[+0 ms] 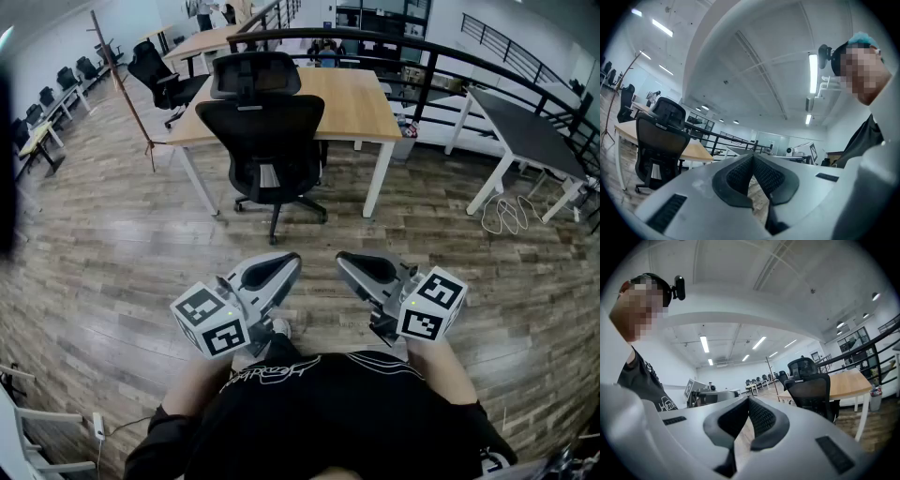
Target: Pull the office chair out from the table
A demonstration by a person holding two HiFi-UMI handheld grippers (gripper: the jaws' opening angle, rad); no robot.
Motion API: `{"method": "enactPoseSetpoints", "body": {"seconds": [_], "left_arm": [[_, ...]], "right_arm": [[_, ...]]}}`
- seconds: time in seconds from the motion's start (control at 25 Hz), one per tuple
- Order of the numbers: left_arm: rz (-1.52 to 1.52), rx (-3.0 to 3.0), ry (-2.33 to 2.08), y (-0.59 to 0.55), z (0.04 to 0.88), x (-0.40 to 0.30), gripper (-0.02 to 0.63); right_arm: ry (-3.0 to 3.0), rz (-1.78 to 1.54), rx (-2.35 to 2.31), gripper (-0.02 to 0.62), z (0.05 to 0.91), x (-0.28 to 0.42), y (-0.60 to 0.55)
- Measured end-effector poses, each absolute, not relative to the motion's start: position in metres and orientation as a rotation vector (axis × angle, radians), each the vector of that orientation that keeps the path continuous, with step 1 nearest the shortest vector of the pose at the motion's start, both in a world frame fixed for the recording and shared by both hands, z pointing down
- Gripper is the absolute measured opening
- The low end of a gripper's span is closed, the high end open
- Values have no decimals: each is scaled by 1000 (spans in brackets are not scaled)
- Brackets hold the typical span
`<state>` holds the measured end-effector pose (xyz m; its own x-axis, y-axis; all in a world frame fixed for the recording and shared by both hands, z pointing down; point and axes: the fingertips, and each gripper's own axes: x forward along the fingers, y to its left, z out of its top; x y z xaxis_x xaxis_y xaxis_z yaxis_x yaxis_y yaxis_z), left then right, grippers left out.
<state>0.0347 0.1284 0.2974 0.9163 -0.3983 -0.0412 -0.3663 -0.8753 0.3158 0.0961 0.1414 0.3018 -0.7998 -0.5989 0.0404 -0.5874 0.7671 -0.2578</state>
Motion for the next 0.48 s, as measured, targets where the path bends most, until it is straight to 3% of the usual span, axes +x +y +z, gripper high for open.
{"method": "enactPoseSetpoints", "body": {"seconds": [0.48], "left_arm": [[-53, 2701, -620, 60, 339, 1, 8]], "right_arm": [[2894, -563, -1047, 40, 341, 72, 70]]}}
